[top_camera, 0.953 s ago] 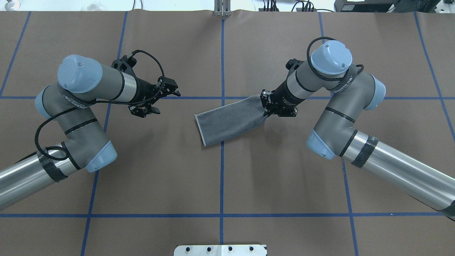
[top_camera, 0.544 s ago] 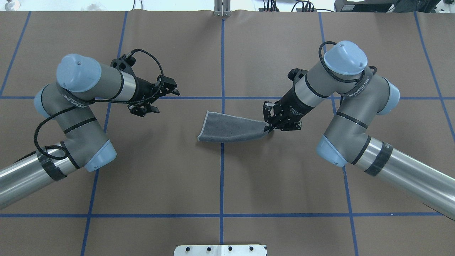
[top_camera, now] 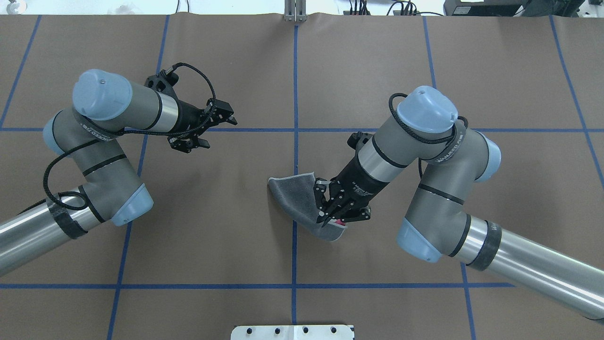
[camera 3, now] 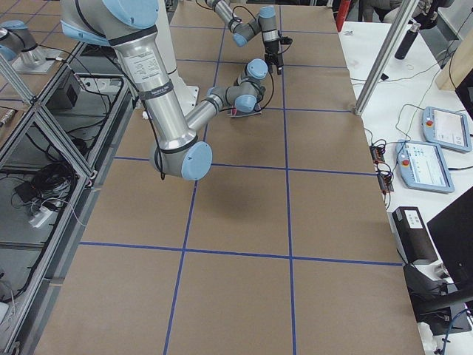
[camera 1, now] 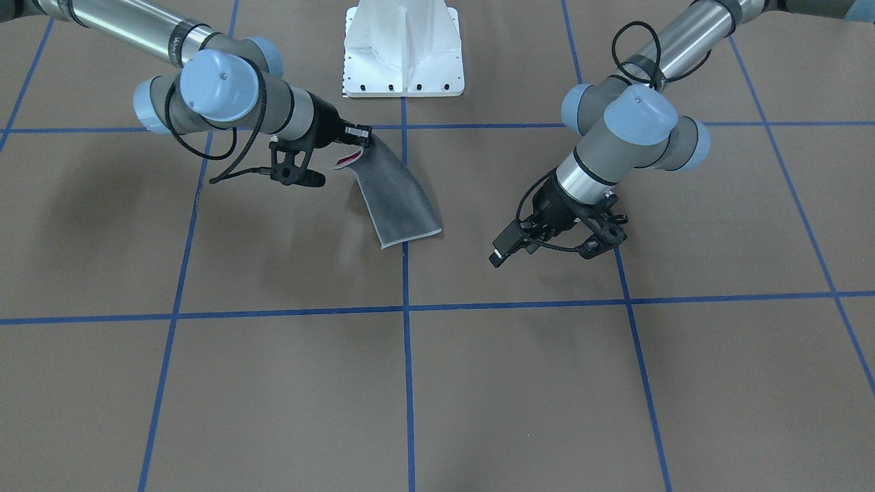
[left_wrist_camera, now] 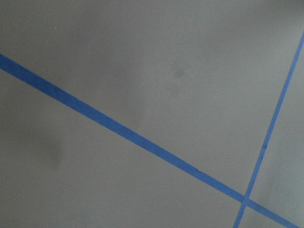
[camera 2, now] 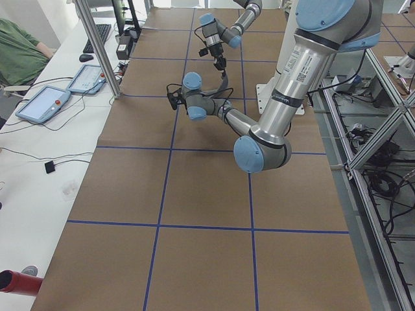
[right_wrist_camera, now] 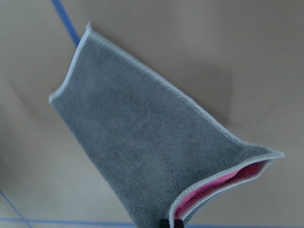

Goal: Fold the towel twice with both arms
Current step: 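Lower the towel end with the right gripper, release, and lift away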

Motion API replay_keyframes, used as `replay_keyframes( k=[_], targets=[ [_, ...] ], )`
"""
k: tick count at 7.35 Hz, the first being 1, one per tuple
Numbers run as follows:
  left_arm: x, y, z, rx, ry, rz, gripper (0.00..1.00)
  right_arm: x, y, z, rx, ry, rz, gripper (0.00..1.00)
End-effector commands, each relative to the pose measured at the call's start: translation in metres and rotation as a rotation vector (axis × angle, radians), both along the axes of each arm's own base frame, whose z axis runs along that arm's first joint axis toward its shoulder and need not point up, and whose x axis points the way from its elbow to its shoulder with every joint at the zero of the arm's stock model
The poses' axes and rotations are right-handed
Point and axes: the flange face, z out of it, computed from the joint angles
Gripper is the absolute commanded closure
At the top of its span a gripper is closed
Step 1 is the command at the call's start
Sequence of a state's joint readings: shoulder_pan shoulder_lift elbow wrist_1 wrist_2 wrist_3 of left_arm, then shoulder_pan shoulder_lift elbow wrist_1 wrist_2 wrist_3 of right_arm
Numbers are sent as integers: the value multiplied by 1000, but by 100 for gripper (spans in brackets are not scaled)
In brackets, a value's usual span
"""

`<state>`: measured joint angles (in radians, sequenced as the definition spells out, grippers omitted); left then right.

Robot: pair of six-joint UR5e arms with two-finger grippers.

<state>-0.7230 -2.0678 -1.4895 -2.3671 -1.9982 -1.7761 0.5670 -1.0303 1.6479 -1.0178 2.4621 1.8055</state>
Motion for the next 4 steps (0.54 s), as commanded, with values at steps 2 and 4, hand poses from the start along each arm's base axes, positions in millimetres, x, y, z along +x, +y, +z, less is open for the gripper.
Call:
replay_keyframes(
  k=[2, 4],
  targets=[
    [-4, -3, 1, 15, -6, -1, 0, -47, -1, -37, -2, 11, 72, 100],
    [-4, -3, 1, 15, -6, -1, 0, -62, -10, -52, 7, 9, 89, 100]
  ],
)
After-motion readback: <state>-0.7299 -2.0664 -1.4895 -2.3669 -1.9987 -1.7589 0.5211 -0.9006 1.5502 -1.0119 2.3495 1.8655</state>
